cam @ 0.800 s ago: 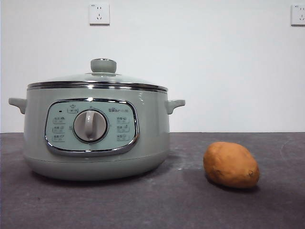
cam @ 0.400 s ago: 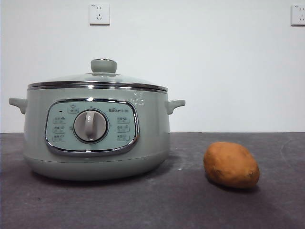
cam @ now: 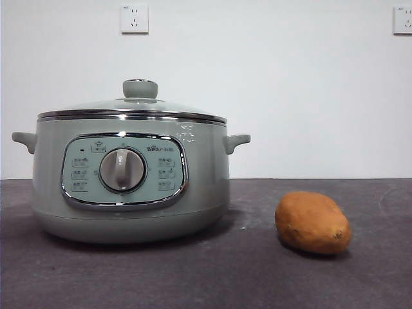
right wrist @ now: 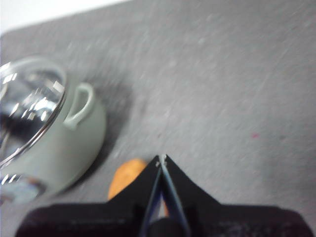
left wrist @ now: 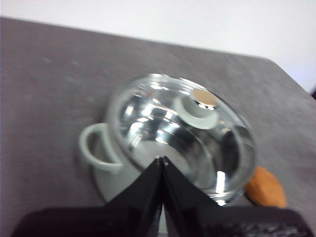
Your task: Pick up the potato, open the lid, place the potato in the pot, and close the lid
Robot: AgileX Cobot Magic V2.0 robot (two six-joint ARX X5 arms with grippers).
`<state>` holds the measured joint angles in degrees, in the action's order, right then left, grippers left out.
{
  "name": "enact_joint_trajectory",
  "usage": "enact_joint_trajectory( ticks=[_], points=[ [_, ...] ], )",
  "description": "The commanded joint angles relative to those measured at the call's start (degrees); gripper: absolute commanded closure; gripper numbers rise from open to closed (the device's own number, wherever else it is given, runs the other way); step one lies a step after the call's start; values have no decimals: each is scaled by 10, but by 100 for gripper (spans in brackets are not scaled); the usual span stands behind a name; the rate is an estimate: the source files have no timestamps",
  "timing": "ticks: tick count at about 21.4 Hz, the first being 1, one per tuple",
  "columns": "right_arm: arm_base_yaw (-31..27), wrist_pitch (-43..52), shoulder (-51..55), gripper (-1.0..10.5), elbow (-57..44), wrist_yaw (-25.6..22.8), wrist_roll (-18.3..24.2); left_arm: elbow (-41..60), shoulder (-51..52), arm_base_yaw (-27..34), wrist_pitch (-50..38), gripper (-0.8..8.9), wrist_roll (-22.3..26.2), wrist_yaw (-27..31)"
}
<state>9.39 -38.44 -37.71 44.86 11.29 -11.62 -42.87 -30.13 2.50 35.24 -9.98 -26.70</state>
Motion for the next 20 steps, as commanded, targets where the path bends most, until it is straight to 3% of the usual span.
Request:
enact_joint_trajectory(
  ticks=[1,3,6,7,12,17,20],
  points=[
    [0,-31,-37,944,28,55,41,-23,-43,1,5,813,17,-50],
    [0,-40,-61,858,38,104,53,-35,-72,1,3,786,18,-81],
    [1,-42,-89,462,39,128,52,-38,-95,1,-1,439,16,-88],
    [2,-43,-96,360,39,128,52,-38,-99,1,0,407,16,-88],
    [58,-35,-135,349,43,116,18,-45,-101,1,-10,408,12,-94],
    [190,-34,-229,349,70,-41,-30,-49,-101,0,-11,408,12,-96],
    [243,-33,-305,349,93,-110,-50,-49,-101,0,-11,408,12,-95]
  ],
)
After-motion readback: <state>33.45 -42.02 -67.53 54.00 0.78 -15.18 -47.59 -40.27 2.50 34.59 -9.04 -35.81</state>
